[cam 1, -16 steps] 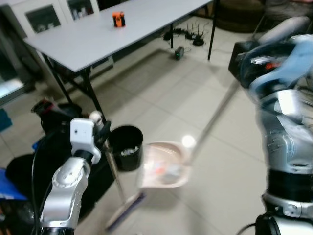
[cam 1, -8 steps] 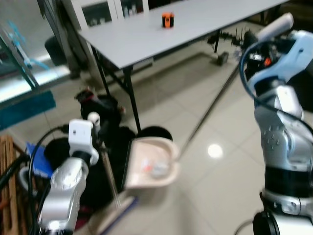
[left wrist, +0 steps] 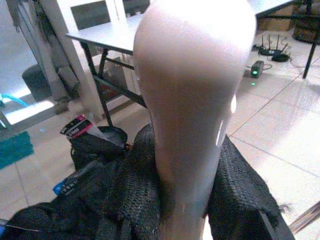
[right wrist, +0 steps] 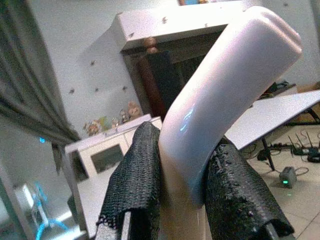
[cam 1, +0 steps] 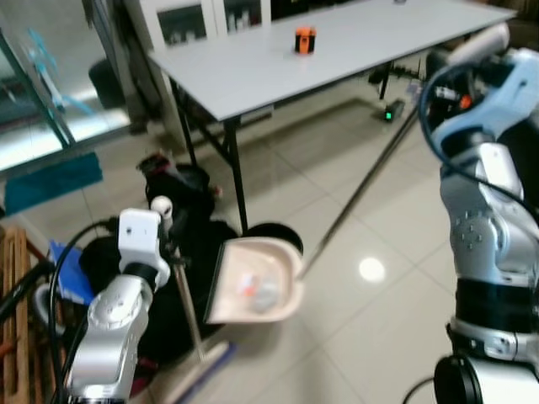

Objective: Sweep floor

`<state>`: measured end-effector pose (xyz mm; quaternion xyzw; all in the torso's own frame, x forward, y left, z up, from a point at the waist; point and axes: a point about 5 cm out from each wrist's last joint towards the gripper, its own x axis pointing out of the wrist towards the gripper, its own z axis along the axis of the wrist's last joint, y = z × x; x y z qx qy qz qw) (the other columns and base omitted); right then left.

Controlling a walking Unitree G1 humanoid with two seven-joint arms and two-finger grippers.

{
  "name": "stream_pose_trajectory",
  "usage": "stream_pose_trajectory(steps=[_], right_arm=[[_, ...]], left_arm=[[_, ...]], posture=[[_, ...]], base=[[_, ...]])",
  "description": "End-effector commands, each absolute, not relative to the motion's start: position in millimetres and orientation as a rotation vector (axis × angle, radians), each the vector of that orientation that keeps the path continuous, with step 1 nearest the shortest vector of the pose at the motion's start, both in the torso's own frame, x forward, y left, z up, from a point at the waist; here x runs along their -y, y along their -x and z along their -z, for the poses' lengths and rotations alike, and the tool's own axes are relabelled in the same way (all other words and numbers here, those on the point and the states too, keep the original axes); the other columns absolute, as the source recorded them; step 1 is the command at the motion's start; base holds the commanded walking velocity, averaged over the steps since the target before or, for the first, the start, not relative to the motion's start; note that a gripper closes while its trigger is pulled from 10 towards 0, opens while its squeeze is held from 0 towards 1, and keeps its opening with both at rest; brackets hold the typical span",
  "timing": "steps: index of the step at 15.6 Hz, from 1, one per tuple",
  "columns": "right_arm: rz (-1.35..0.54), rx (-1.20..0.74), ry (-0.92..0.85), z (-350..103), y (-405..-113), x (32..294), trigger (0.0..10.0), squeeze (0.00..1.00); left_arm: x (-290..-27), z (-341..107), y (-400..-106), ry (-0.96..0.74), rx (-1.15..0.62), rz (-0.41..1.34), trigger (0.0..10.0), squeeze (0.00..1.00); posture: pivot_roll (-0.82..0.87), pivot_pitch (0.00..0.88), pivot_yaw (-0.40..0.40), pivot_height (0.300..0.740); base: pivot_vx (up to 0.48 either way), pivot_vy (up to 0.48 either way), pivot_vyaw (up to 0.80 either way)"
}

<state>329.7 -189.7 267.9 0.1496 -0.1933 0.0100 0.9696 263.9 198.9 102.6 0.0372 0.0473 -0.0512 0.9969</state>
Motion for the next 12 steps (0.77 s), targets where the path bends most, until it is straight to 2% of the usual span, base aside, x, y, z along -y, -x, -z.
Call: stream_pose_trajectory(steps=[1, 12], right_arm=[[0.040, 0.440, -0.327, -274, -327, 202, 10.0, 0.00], [0.127, 0.440, -0.376, -267, -329, 217, 10.0, 0.00]], left_arm=[[-196, -111, -266, -0.079, -0.057, 0.112, 10.0, 0.00], [-194, -110, -268, -0.070, -0.059, 0.128, 10.0, 0.00]], posture=[[0.05, 0.000, 0.079, 0.740], [0.05, 0.000, 0.085, 0.740]], base=[[0.285, 0.000, 0.00], [0.294, 0.000, 0.00]])
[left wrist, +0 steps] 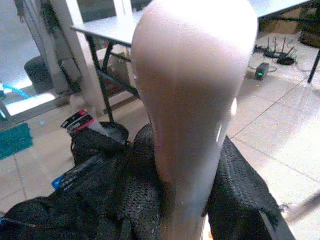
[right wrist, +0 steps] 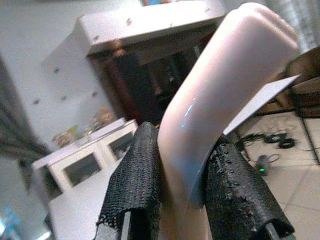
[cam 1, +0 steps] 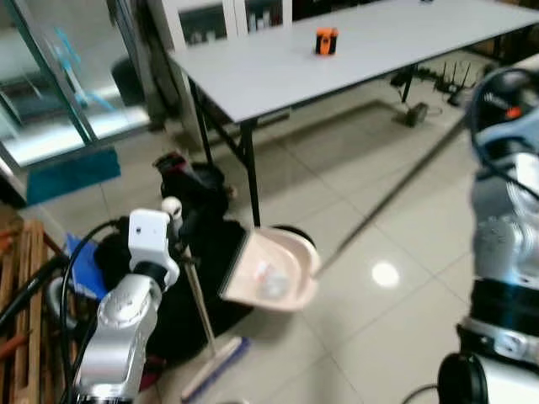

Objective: Sweep floor

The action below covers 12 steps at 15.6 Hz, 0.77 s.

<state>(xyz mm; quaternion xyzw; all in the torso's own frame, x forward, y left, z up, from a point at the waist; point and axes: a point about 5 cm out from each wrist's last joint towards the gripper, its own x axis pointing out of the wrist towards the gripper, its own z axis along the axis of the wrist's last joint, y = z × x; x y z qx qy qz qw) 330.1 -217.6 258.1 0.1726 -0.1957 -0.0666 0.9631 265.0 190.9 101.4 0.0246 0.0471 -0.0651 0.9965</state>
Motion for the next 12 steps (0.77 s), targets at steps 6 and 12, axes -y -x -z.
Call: stream_pose_trajectory(steps=[6, 12], right_arm=[[0.137, 0.449, -0.352, -268.1, -330.1, 219.0, 10.0, 0.00], [0.146, 0.460, -0.341, -270.5, -330.2, 221.0, 10.0, 0.00]], left_arm=[[-191.8, -109.9, -267.4, -0.062, -0.057, 0.132, 10.0, 0.00], [-190.9, -110.7, -267.4, -0.060, -0.052, 0.139, 10.0, 0.00]], posture=[[0.05, 0.000, 0.086, 0.740], [0.05, 0.000, 0.086, 0.740]], base=[[0.321, 0.000, 0.00], [0.370, 0.000, 0.00]])
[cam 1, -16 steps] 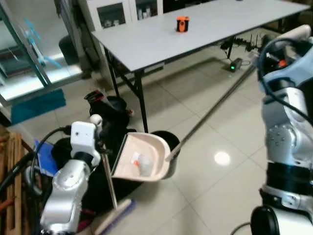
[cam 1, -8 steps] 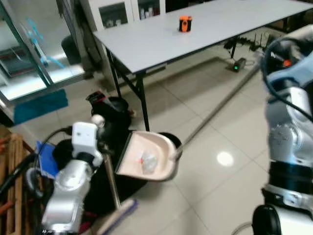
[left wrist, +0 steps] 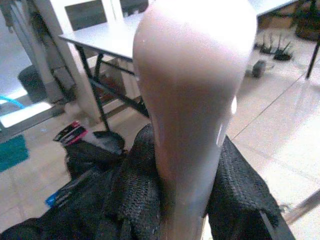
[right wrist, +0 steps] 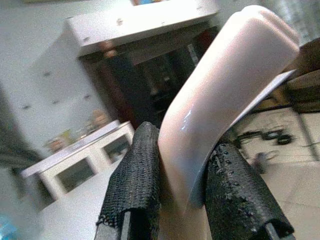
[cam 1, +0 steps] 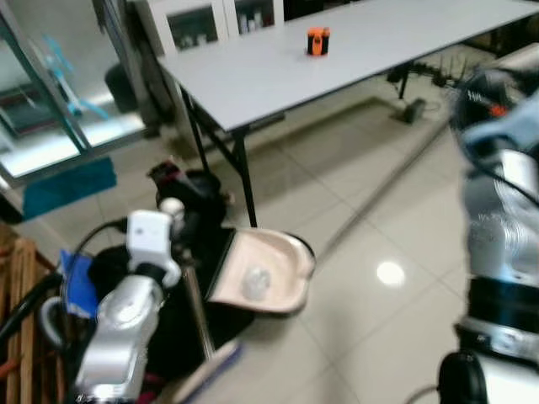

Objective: Sweep floor

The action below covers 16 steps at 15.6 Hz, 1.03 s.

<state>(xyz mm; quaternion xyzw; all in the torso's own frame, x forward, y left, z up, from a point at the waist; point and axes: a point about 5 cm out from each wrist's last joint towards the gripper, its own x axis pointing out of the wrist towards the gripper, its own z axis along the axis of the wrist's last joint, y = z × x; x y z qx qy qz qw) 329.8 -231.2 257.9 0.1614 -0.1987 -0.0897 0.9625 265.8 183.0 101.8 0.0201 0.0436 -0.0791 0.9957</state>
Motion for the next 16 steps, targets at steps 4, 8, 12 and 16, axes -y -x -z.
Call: stream_pose_trajectory(steps=[4, 8, 12, 16], right_arm=[[0.148, 0.464, -0.337, -271.3, -330.2, 221.5, 10.0, 0.00], [0.158, 0.473, -0.352, -273.3, -330.9, 224.7, 10.0, 0.00], [0.158, 0.471, -0.353, -271.7, -331.0, 224.1, 10.0, 0.00], [0.165, 0.471, -0.346, -269.9, -330.9, 224.8, 10.0, 0.00]], left_arm=[[-190.7, -110.6, -266.8, -0.059, -0.052, 0.140, 10.0, 0.00], [-189.6, -109.7, -266.5, -0.059, -0.056, 0.144, 10.0, 0.00], [-191.9, -108.7, -266.9, -0.054, -0.063, 0.127, 10.0, 0.00], [-192.1, -102.7, -264.8, -0.068, -0.100, 0.127, 10.0, 0.00]], posture=[[0.04, 0.000, 0.084, 0.740], [0.04, 0.000, 0.089, 0.740], [0.04, 0.000, 0.088, 0.740], [0.05, 0.000, 0.086, 0.740]], base=[[0.376, 0.000, 0.00], [0.373, 0.000, 0.00], [0.251, 0.000, 0.00], [0.000, 0.000, 0.00]])
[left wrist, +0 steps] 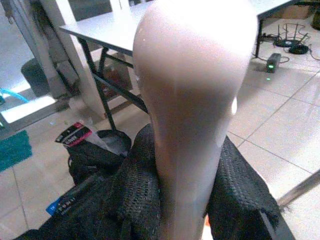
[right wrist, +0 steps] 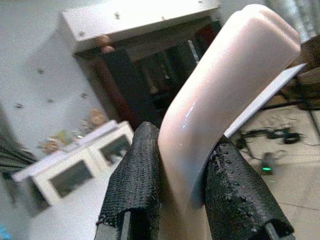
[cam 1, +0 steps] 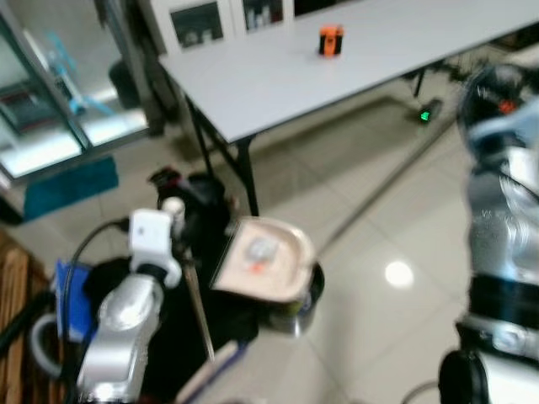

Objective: Sweep floor

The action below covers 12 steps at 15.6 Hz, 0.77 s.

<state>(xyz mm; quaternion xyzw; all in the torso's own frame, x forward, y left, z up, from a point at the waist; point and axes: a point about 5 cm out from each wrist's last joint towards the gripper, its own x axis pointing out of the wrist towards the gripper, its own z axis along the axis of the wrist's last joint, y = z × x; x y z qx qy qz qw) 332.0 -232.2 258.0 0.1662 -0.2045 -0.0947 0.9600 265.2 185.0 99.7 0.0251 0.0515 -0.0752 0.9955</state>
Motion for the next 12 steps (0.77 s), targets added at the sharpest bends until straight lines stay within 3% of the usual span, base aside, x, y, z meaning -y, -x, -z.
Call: stream_pose_trajectory(steps=[1, 12], right_arm=[[0.168, 0.477, -0.339, -270, -331, 225, 10.0, 0.00], [0.169, 0.529, -0.237, -269, -349, 210, 10.0, 0.00]], left_arm=[[-193, -102, -264, -0.070, -0.102, 0.126, 10.0, 0.00], [-199, -102, -266, -0.083, -0.104, 0.107, 10.0, 0.00]], posture=[[0.05, 0.000, 0.085, 0.740], [0.07, 0.000, 0.077, 0.740]], base=[[0.000, 0.000, 0.00], [0.000, 0.000, 0.00]])
